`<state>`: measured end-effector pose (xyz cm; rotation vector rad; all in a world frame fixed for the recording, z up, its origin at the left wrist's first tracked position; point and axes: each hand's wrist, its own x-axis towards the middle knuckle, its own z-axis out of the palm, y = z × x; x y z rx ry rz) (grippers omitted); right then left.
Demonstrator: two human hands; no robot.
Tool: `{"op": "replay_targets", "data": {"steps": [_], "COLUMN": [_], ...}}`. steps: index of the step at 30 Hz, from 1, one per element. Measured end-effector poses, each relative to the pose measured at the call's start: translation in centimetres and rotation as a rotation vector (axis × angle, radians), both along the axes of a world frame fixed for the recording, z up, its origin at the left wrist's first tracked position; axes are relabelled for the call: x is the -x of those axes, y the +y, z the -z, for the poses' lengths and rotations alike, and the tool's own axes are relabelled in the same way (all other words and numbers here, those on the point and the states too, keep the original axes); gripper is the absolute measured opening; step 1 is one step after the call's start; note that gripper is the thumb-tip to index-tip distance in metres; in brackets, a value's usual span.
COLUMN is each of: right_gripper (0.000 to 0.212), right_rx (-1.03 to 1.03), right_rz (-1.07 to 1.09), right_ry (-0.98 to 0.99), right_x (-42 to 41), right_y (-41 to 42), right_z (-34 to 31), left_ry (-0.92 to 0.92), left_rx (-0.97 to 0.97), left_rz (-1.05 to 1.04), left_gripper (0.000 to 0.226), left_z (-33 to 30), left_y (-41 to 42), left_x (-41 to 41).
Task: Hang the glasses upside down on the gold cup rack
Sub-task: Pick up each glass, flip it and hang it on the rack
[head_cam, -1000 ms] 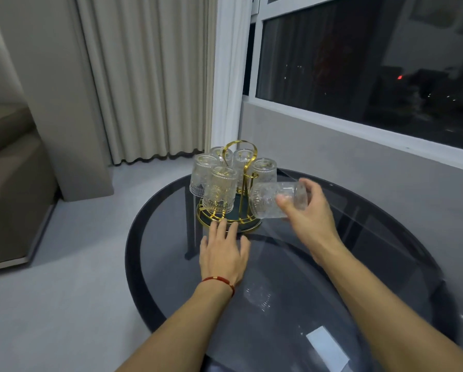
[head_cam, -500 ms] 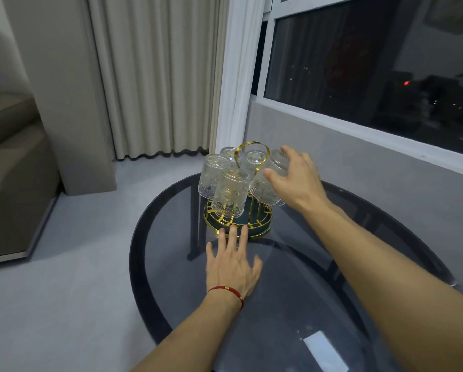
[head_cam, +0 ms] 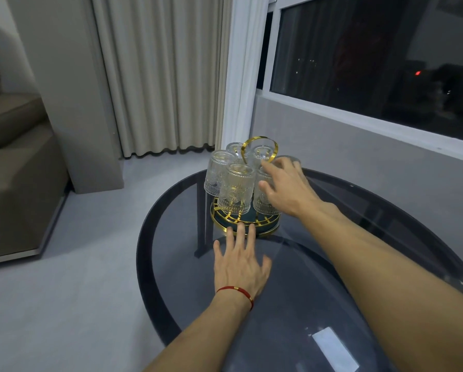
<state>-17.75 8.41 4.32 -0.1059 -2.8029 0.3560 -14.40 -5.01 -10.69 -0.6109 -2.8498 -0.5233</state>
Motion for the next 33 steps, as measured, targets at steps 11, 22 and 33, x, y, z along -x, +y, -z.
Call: {"op": "replay_targets", "data": {"steps": [11, 22, 33], "right_gripper": [0.061, 0.057, 0.077], "right_rx": [-0.111, -0.224, -0.011], "right_rz": [-0.02, 0.14, 0.03], "right_ry": [-0.045, -0.05, -0.097], "right_x": [-0.3, -0.8, -0.5], "right_y": [0.9, -2.7, 1.3], "right_z": [-0.1, -0.6, -0.3], "left_ry": [-0.005, -0.021, 0.032], "left_rx": [0.019, -0.051, -0.028], "left_rz": [-0.011, 0.121, 0.112], "left_gripper": [0.078, 0.07, 0.066], "left_z": [0.0, -0.8, -0.4], "left_y": [-0.1, -2.2, -2.8], "left_x": [0.4, 4.0, 4.0]}}
